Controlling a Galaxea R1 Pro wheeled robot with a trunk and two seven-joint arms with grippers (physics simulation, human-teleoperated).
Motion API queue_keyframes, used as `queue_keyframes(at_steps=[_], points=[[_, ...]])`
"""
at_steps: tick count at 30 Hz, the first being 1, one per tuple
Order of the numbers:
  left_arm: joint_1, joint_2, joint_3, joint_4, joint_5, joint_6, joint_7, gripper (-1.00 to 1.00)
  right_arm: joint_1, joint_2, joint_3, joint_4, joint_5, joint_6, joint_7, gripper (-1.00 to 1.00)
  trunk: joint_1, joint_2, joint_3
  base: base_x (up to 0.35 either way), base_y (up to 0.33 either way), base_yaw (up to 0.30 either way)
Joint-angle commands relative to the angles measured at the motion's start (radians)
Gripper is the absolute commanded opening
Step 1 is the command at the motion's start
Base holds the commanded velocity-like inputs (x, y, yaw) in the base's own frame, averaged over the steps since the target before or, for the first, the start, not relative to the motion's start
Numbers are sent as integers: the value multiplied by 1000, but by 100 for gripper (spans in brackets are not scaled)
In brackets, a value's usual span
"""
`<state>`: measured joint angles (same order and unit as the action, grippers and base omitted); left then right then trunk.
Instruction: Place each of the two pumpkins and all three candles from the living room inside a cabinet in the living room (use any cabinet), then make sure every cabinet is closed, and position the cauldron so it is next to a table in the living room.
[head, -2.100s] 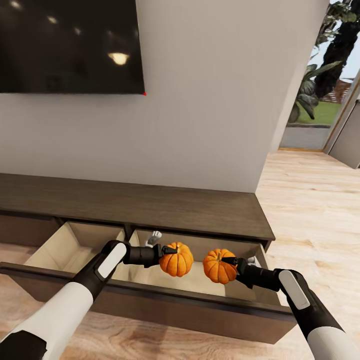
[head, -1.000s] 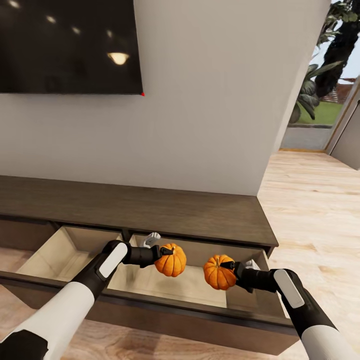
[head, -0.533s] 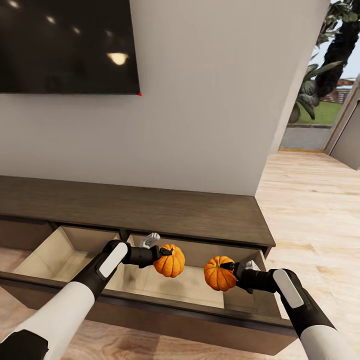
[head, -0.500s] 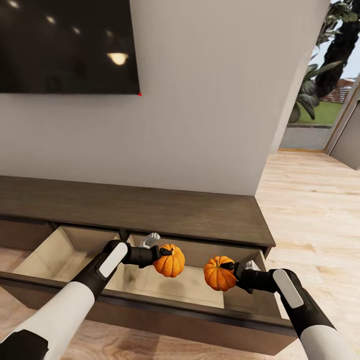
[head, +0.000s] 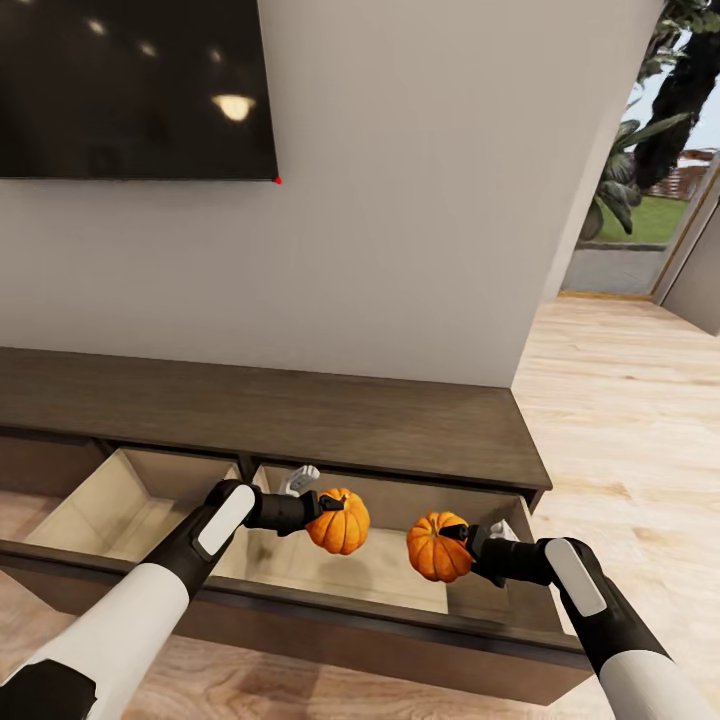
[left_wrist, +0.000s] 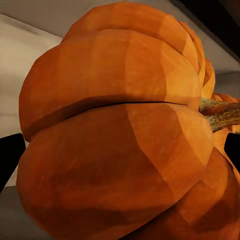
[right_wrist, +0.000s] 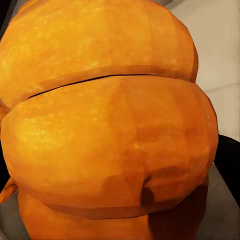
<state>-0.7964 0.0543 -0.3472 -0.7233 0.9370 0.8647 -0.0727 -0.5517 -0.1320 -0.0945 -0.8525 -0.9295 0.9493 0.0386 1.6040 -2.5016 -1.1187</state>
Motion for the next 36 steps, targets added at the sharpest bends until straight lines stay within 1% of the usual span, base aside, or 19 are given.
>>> queue_keyframes(at_steps=[1, 6, 9, 13, 19, 24, 30, 35, 36], points=[[-1, 1, -3, -1, -8, 0, -7, -100, -1, 1, -2, 0, 0, 5, 4, -100, 0, 0, -1, 0, 0, 0], [-1, 1, -3, -1, -7, 0, -7, -100, -1, 1, -2, 0, 0, 5, 4, -100, 0, 0, -1, 0, 0, 0], [-1, 1, -3, -1, -7, 0, -7, -100, -1, 1, -2, 0, 0, 5, 4, -100, 1, -1, -12, 0, 0, 0], [-1, 1, -3, -1, -7, 0, -8, -100, -1, 2, -2, 0, 0, 5, 4, -100, 1, -1, -12, 0, 0, 0], [-1, 0, -3, -1, -7, 0, -9, -100, -1, 3, -2, 0, 0, 5, 4, -100, 4, -2, -36, 0, 0, 0], [-1, 0, -3, -1, -7, 0, -10, -100, -1, 3, -2, 0, 0, 5, 4, -100, 4, -2, -36, 0, 0, 0], [-1, 0, -3, -1, -7, 0, -12, -100, -1, 8, -2, 0, 0, 5, 3, -100, 7, -4, -59, 0, 0, 0], [-1, 0, -3, -1, -7, 0, -9, -100, -1, 9, -2, 0, 0, 4, 3, -100, 7, -4, -59, 0, 0, 0], [-1, 0, -3, -1, -7, -1, -9, -100, -1, 9, -2, 0, 0, 4, 3, -100, 7, -4, -63, 0, 0, 0]])
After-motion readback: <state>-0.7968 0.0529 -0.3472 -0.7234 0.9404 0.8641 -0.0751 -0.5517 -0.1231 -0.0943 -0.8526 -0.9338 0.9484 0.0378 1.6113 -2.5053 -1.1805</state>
